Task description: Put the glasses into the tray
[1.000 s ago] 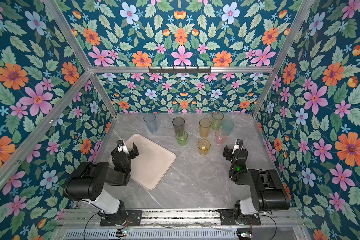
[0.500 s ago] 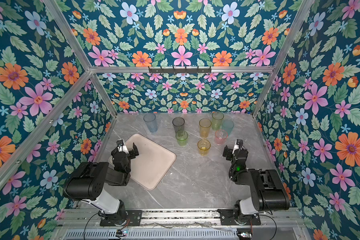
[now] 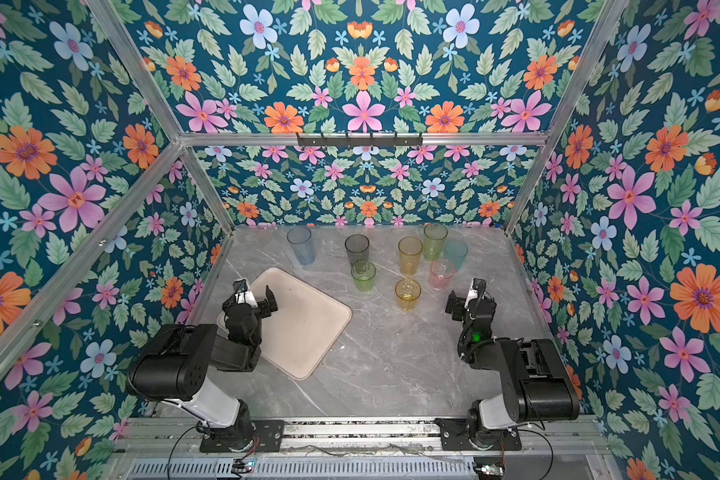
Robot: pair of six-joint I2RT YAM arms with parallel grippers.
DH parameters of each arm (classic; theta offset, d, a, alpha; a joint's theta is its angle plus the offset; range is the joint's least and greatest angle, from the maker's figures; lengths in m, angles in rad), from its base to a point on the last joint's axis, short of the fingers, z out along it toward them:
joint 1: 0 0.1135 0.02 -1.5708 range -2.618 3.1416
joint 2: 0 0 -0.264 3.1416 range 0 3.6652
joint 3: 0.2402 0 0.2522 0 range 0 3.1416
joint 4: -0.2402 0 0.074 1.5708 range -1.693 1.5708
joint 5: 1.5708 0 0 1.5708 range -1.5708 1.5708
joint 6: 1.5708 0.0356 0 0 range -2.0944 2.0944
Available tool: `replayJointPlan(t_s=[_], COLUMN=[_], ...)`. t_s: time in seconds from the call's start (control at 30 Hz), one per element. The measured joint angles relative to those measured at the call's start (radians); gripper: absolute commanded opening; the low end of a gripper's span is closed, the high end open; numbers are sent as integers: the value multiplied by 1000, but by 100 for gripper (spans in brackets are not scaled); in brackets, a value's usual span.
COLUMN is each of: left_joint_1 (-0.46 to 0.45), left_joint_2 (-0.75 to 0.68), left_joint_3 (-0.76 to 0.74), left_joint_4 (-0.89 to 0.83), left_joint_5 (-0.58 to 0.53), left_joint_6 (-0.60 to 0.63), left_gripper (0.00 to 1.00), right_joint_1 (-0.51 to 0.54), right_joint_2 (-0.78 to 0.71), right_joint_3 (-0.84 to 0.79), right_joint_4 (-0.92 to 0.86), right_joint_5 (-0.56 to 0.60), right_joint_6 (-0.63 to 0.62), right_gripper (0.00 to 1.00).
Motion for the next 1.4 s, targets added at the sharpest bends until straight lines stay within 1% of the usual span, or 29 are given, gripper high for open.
replayJointPlan(t_s=[0.13,0.27,0.33,0.4,0.5,0.6,0.7,0.8,0.93,1.03,1.1,1.27,1.33,1.4], left_joint_1=[-3,-9,-11,-16,-29,-40,-57,-71,-106,-159,-204,-294,-320,-338], left_joint_2=[-7,-61,-108,-177,-305,-414,-480,-500,-473,-450,-446,-459,-464,-463], left_joint_3=[-15,-40,-43,-31,8,53,133,262,433,522,562,602,612,621], left_joint_4=[1,1,-9,-66,-176,-302,-460,-661,-904,-1059,-1151,-1306,-1368,-1419], left_joint_5=[0,-9,-22,-29,-48,-53,-60,-57,-22,14,33,92,121,145], left_joint_6=[3,3,3,3,-8,-59,-133,-235,-335,-367,-367,-367,-367,-367], left_gripper=[100,100,100,100,100,100,100,100,100,100,100,100,100,100], right_joint_1=[0,0,0,0,0,0,0,0,0,0,0,10,40,98], right_joint_2=[0,0,-9,-43,-153,-314,-478,-626,-738,-754,-739,-689,-669,-658], right_joint_3=[-23,-43,-48,-55,-55,-20,19,65,176,286,355,427,450,473], right_joint_4=[26,61,66,63,7,-145,-318,-505,-756,-939,-1046,-1189,-1225,-1261], right_joint_5=[0,0,0,-5,-8,-13,-27,-51,-101,-179,-256,-494,-555,-579], right_joint_6=[0,0,0,-1,-1,1,24,75,183,283,348,453,479,498], right_gripper=[99,99,99,99,99,99,99,99,99,99,99,99,99,99])
